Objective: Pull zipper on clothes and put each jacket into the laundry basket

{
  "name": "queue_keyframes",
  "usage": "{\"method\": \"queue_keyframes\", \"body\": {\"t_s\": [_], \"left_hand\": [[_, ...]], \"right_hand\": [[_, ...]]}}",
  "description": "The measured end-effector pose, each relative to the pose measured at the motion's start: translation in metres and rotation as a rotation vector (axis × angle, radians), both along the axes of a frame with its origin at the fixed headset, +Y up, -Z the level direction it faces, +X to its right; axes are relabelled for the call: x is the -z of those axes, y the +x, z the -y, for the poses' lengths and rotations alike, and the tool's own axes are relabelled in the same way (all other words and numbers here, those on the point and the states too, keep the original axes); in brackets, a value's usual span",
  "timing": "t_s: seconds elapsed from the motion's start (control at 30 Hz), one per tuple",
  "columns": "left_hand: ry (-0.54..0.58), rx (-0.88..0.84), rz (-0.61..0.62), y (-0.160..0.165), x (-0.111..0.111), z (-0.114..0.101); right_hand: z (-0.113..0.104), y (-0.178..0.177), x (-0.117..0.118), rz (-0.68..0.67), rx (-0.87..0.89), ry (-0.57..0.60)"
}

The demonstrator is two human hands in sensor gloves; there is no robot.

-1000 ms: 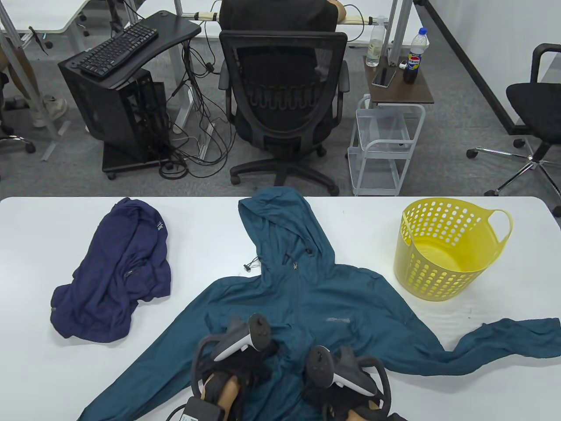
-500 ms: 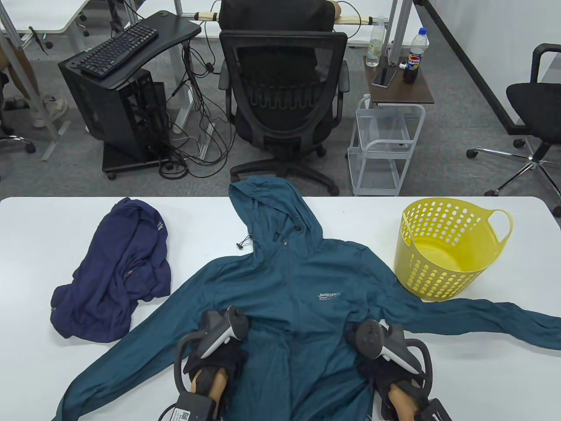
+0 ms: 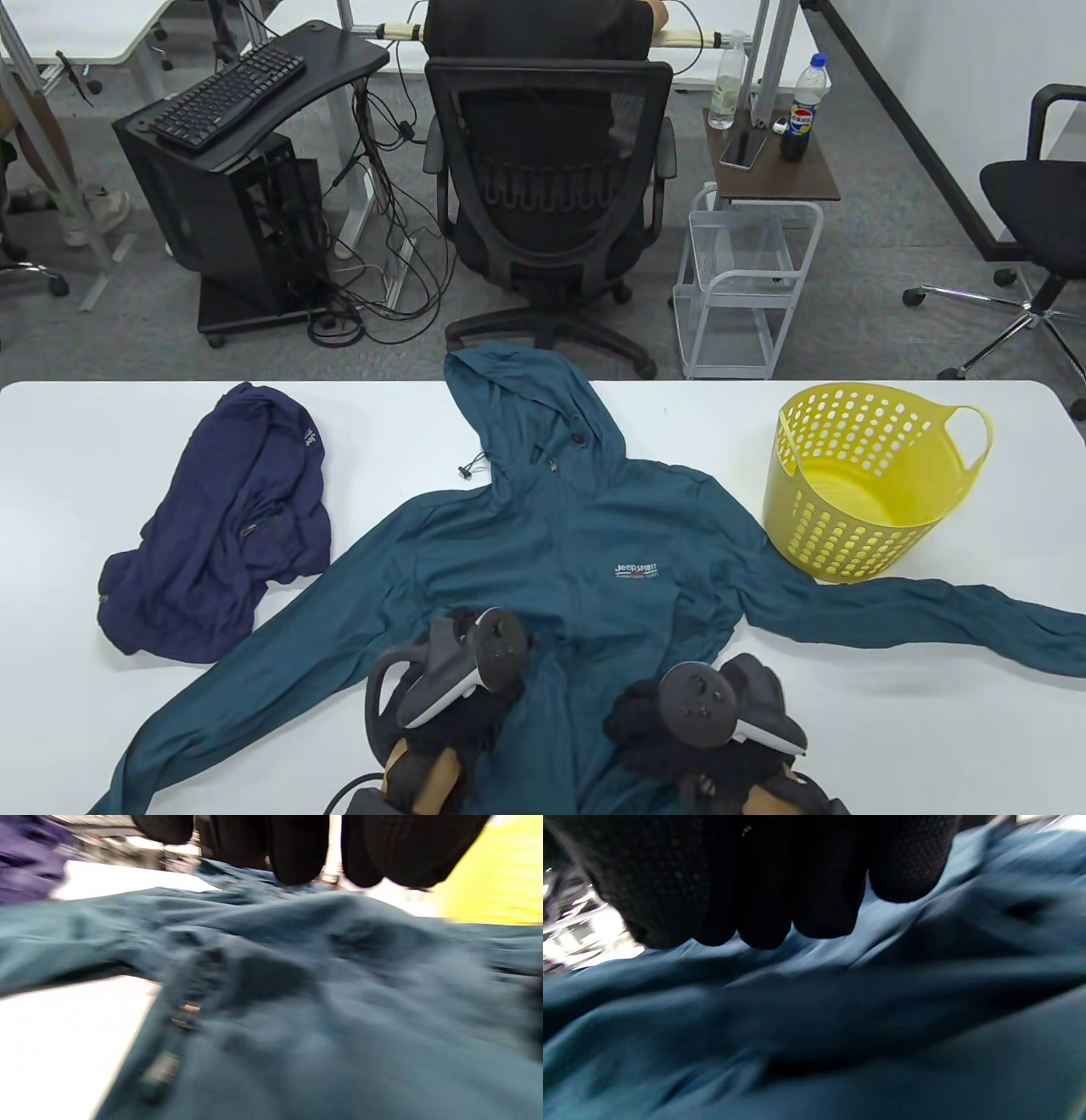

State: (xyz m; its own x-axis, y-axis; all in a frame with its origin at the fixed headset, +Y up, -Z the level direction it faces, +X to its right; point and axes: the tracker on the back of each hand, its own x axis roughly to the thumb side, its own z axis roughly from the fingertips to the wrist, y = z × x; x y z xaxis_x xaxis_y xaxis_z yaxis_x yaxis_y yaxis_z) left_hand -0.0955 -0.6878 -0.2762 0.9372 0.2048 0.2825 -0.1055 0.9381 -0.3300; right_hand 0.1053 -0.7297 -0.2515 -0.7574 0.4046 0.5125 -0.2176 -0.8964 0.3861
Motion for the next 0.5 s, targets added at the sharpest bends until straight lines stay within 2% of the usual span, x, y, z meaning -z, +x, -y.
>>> {"method": "queue_keyframes", "body": {"t_s": [0.07, 0.17, 0.23, 0.33, 0.5], "left_hand": [[-0.081, -0.019, 0.117, 0.012, -0.011, 0.0], [-0.143, -0.067, 0.233, 0.025, -0.024, 0.011], [-0.201, -0.025, 0.249, 0.03, -0.027, 0.023], [-0.279, 0.078, 0.228, 0.032, -0.023, 0.05], [-0.344, 0.161, 0.186, 0.027, -0.008, 0.078]], "right_hand": [[0.012, -0.015, -0.004, -0.03, -0.095, -0.06], [0.037, -0.019, 0.003, 0.055, -0.308, -0.054], [0.042, -0.015, 0.009, 0.094, -0.278, -0.065], [0.047, -0.005, 0.021, 0.232, -0.235, -0.066], [0.05, 0.007, 0.028, 0.279, -0.21, -0.057]]}}
